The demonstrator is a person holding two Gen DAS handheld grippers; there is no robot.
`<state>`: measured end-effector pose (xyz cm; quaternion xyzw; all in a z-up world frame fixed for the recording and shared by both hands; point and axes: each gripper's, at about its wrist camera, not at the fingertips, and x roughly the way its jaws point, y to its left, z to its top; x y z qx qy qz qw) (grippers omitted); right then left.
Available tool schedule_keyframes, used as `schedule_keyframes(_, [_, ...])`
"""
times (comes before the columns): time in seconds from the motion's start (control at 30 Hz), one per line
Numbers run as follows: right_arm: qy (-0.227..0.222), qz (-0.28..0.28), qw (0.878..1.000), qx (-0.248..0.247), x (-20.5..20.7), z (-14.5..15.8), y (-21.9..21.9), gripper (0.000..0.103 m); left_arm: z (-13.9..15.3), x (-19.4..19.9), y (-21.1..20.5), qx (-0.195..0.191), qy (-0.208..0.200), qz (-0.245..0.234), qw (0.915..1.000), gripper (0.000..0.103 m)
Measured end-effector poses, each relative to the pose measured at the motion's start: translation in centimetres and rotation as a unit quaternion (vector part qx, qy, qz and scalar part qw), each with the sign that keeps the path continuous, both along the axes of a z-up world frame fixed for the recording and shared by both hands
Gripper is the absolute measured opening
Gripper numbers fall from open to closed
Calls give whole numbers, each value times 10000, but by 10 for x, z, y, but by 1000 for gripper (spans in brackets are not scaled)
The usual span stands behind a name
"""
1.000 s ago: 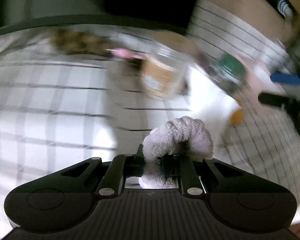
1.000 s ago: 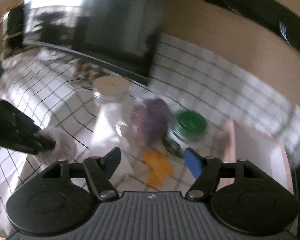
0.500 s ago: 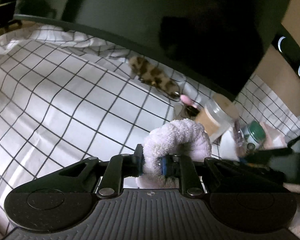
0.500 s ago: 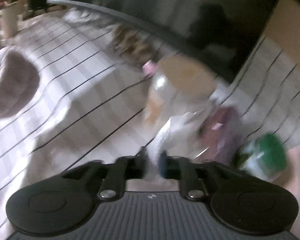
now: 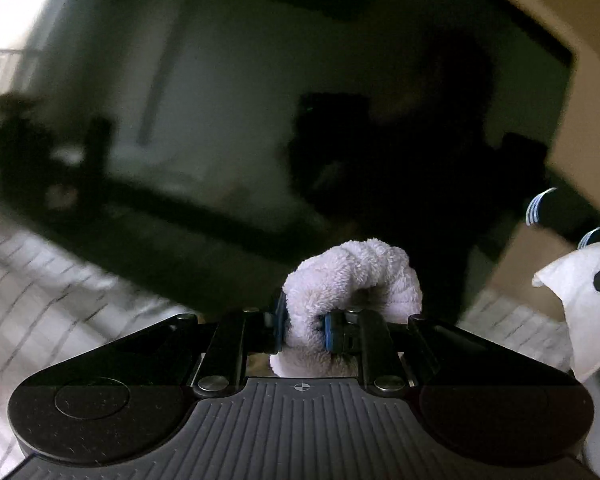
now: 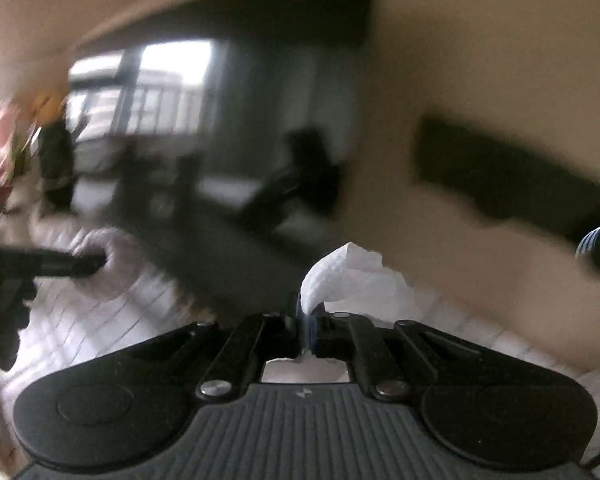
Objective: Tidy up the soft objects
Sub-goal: 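Grasp the white tissue with the right gripper while the left carries the scrunchie, then lower the scrunchie into the pink box and open the left gripper while the right holds the tissue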
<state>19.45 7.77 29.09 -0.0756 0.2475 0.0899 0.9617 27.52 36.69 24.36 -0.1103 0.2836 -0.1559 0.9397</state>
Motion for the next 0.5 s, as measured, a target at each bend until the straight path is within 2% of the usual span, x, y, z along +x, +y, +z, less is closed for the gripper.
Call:
schedule_keyframes(0.13, [-392,-517,9979,35,-12,31,-60,4,17,-14,-61,-7,-201,-724,9972,19])
schedule_keyframes(0.23, [-489,-813,9954,117,-28,36,-103,4,17,-20,-116,1,-66,-1288,9917,19])
schedule_keyframes(0.4, [-326,-1074,9936,125,-46,12,-160,4,-3,-21,-212,-398,548,-2030,9768,20])
schedule_keyframes(0.5, [-205,-987,9949,77,-61,-26,-189,4,-20,-13,-267,-947,863,-2392,9625,20])
